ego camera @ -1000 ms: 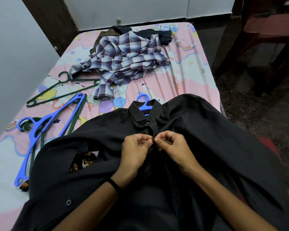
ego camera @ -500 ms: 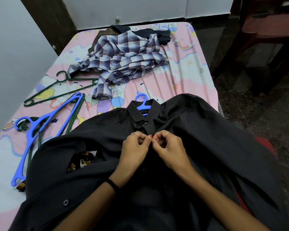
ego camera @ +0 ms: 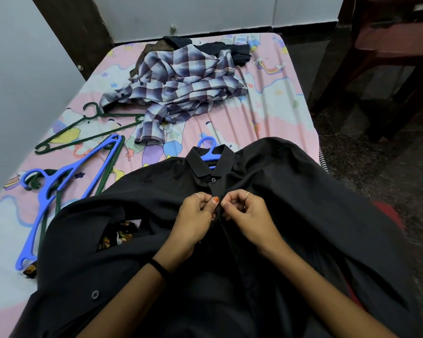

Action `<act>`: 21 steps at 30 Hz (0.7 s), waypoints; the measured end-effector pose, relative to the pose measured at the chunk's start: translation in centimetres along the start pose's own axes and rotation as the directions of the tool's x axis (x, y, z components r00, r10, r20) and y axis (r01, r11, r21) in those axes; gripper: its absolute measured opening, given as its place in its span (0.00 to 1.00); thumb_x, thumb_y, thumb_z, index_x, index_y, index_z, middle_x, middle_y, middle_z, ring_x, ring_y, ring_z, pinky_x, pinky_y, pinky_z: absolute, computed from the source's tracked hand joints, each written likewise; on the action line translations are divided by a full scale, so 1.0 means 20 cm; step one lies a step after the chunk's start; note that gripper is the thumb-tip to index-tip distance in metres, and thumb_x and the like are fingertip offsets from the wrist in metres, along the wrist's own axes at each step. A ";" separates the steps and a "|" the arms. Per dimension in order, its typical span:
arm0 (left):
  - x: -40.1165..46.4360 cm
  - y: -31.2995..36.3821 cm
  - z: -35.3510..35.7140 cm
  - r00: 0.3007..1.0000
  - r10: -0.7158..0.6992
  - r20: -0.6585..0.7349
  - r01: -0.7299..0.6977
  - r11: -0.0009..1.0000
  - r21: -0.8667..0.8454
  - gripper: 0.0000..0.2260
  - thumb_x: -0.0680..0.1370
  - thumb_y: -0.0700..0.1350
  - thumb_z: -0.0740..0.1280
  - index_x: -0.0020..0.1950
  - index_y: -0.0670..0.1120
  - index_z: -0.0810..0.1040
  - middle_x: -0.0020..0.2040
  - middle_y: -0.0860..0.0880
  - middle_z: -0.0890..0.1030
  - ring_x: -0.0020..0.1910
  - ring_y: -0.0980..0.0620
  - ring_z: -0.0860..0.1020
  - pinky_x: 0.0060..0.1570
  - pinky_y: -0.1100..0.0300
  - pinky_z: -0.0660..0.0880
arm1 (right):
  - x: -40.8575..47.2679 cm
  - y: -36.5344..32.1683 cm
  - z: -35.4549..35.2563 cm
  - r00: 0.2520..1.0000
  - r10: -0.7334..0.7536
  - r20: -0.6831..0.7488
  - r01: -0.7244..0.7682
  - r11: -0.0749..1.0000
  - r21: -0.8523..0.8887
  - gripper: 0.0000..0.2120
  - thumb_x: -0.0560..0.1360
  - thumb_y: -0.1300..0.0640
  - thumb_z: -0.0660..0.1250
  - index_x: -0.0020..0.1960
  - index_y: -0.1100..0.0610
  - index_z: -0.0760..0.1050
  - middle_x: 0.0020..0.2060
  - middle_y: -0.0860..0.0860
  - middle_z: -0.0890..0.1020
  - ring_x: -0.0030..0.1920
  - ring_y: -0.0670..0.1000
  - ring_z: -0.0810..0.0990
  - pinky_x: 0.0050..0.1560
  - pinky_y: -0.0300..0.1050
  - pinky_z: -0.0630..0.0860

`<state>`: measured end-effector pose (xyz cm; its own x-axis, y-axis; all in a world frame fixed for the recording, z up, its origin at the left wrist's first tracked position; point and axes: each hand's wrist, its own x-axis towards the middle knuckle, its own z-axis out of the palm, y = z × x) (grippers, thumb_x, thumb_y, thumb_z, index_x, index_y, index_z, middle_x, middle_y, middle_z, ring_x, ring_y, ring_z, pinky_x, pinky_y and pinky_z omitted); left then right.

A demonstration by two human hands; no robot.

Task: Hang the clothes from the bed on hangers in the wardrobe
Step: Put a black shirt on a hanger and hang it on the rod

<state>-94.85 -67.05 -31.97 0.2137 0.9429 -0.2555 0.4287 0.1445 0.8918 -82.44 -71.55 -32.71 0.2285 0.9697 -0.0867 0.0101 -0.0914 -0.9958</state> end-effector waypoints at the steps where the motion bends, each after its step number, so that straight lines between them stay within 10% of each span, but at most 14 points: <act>1: 0.00 0.00 0.00 1.000 0.002 0.014 -0.001 1.000 -0.025 0.09 0.80 0.42 0.63 0.41 0.44 0.78 0.29 0.51 0.76 0.28 0.58 0.71 0.34 0.65 0.69 | 0.00 0.00 0.00 1.000 0.024 0.012 -0.025 0.997 0.069 0.04 0.75 0.67 0.66 0.42 0.62 0.77 0.32 0.50 0.78 0.32 0.43 0.76 0.37 0.34 0.74; 10: 0.01 0.01 0.00 0.998 0.055 0.011 -0.054 0.997 -0.054 0.08 0.79 0.42 0.65 0.41 0.44 0.77 0.30 0.51 0.77 0.27 0.59 0.71 0.33 0.64 0.68 | 0.01 -0.01 -0.02 0.981 0.166 0.103 -0.192 0.907 0.376 0.05 0.77 0.67 0.65 0.43 0.61 0.76 0.32 0.50 0.78 0.32 0.45 0.76 0.34 0.35 0.74; 15: 0.02 0.00 0.00 0.999 0.033 -0.013 -0.034 0.998 -0.053 0.08 0.79 0.43 0.66 0.39 0.46 0.77 0.28 0.53 0.78 0.29 0.57 0.74 0.37 0.59 0.71 | -0.01 0.00 0.00 0.997 0.070 -0.023 -0.072 0.994 -0.088 0.07 0.75 0.56 0.69 0.47 0.58 0.73 0.34 0.50 0.77 0.31 0.44 0.74 0.36 0.40 0.73; 21: 0.12 0.09 -0.01 0.995 0.075 -0.060 -0.076 0.997 -0.016 0.07 0.77 0.46 0.68 0.43 0.44 0.80 0.38 0.45 0.83 0.36 0.52 0.78 0.46 0.52 0.77 | -0.17 -0.12 -0.01 0.992 -0.104 0.068 0.122 0.704 -0.700 0.21 0.73 0.41 0.66 0.59 0.48 0.62 0.53 0.42 0.70 0.51 0.47 0.74 0.49 0.47 0.74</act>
<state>-93.73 -64.55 -30.96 0.1920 0.9674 -0.1654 0.3973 0.0775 0.9144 -83.11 -74.60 -30.12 0.1592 0.9871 0.0152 0.7160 -0.1048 -0.6901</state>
